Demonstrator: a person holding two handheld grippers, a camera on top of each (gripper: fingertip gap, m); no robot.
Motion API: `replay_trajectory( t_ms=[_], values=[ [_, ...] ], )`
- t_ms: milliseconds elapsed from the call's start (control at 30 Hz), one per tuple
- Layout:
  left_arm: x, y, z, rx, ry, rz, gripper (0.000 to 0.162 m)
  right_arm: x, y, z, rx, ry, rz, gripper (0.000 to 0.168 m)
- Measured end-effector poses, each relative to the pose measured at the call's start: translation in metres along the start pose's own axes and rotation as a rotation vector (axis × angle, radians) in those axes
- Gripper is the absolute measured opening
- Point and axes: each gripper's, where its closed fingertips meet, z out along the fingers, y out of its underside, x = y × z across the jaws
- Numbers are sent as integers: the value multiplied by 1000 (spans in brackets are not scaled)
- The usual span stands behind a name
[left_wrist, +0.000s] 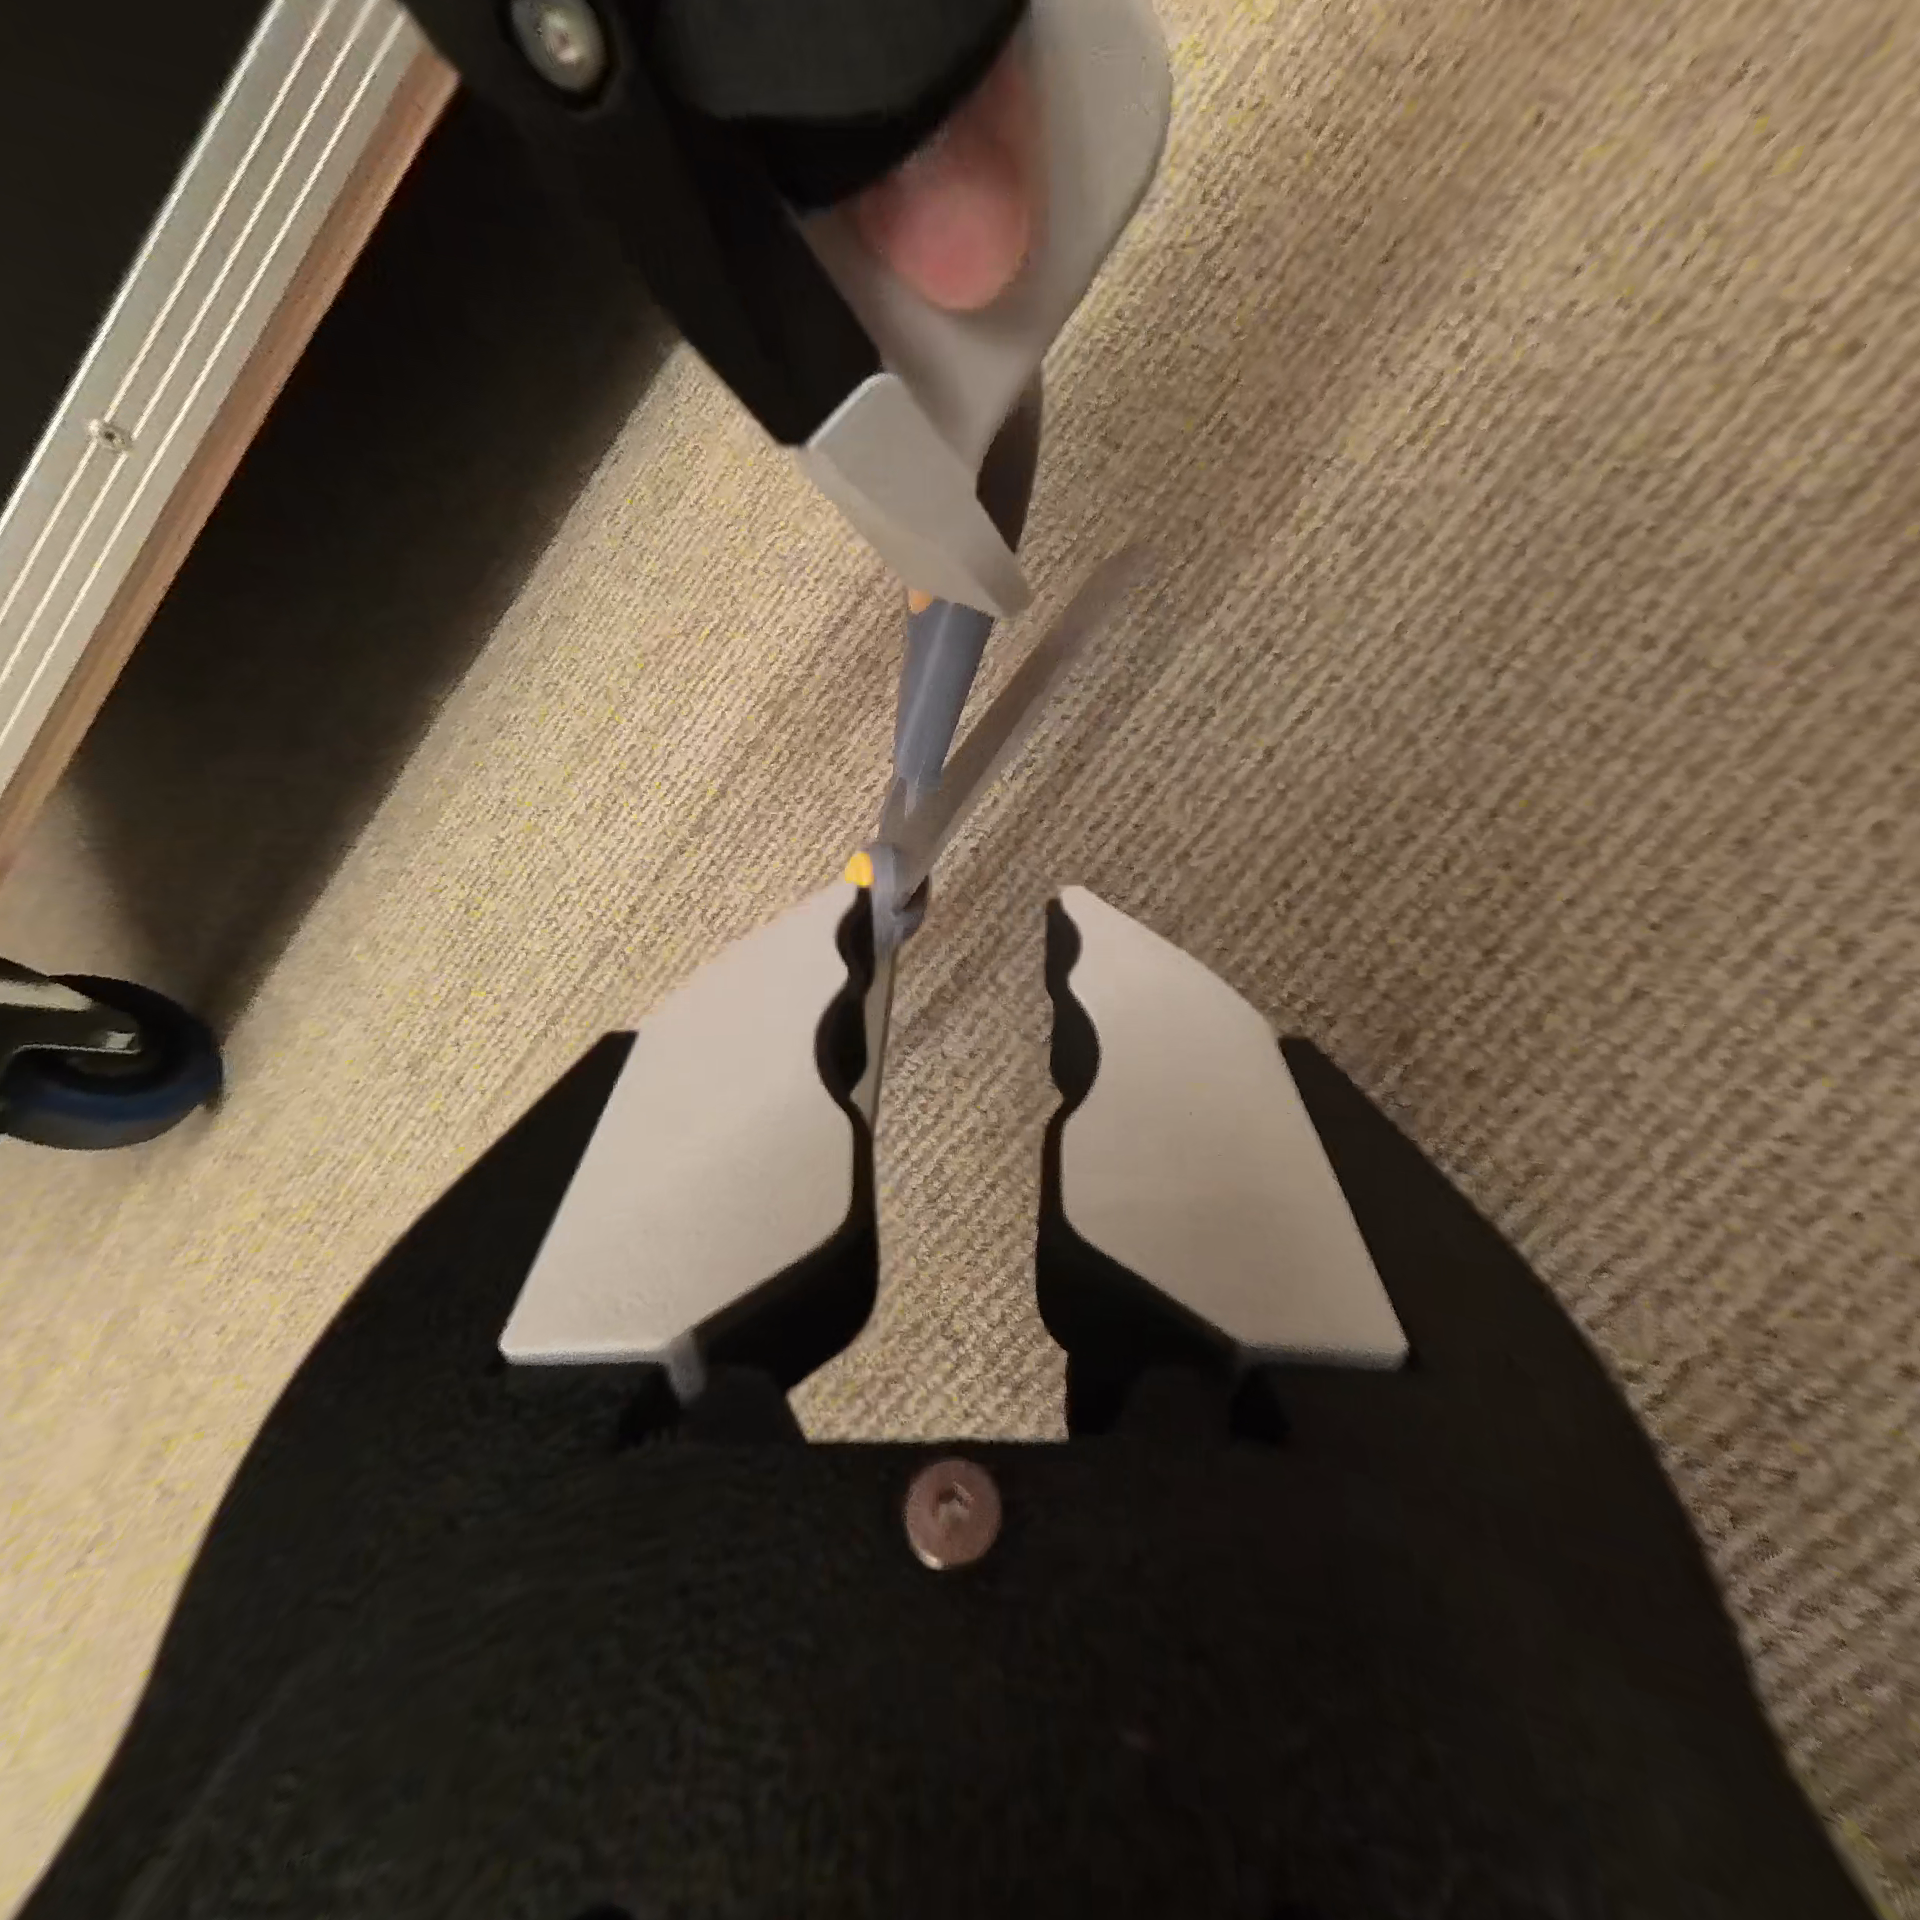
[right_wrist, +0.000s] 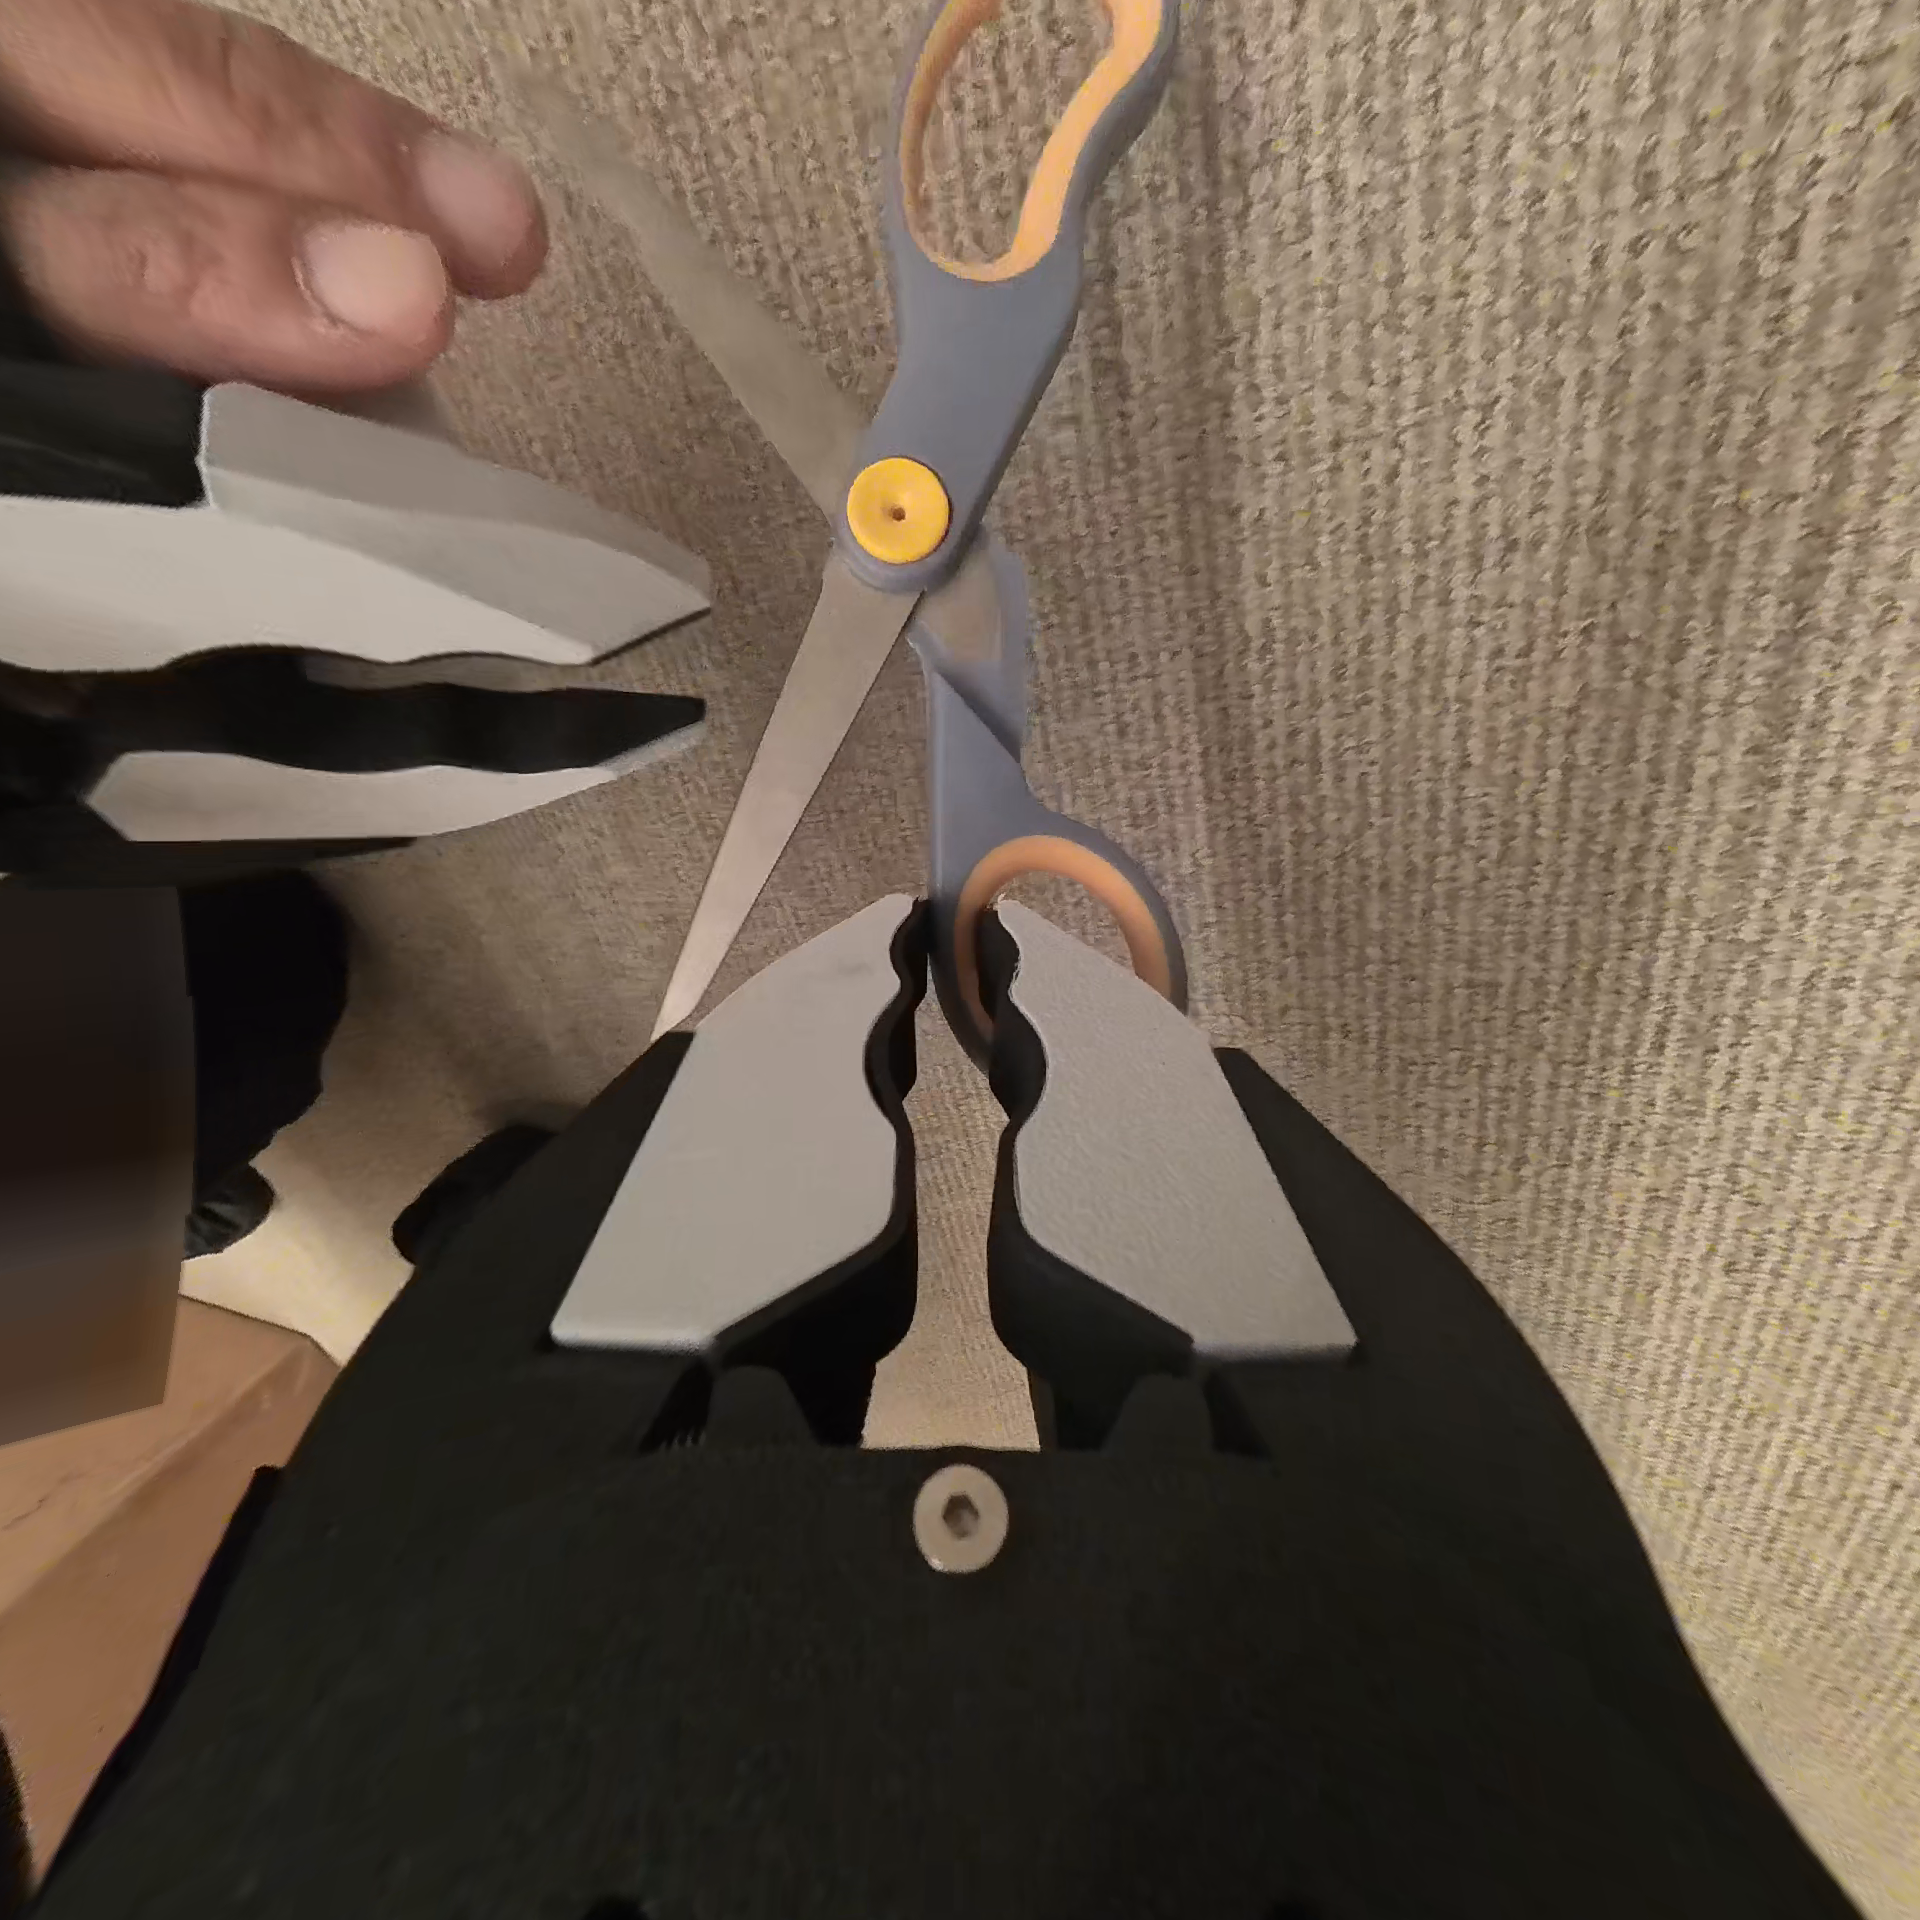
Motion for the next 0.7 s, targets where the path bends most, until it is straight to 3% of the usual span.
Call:
replay_trajectory(
  t_ms=[100,167,300,367,633,700],
  values=[
    [1,-2,4,-27,-1,27,40,-12,0,-2,-4,-36,3,8],
    [-2,-8,2,-10,-23,42,36,-21,-1,-4,-9,-59,2,8],
    [-10,-19,-12,42,-70,81,4,-36,-8,-15,-8,-90,-3,8],
    [-16,-21,-23,67,-78,61,2,-43,-13,-24,-9,-108,-18,8],
    [-41,-31,-96,126,27,-35,0,-99,-38,-77,2,-183,-95,10],
    [-46,-36,-121,134,112,-125,0,-122,-43,-101,15,-224,-128,21]
  ],
)
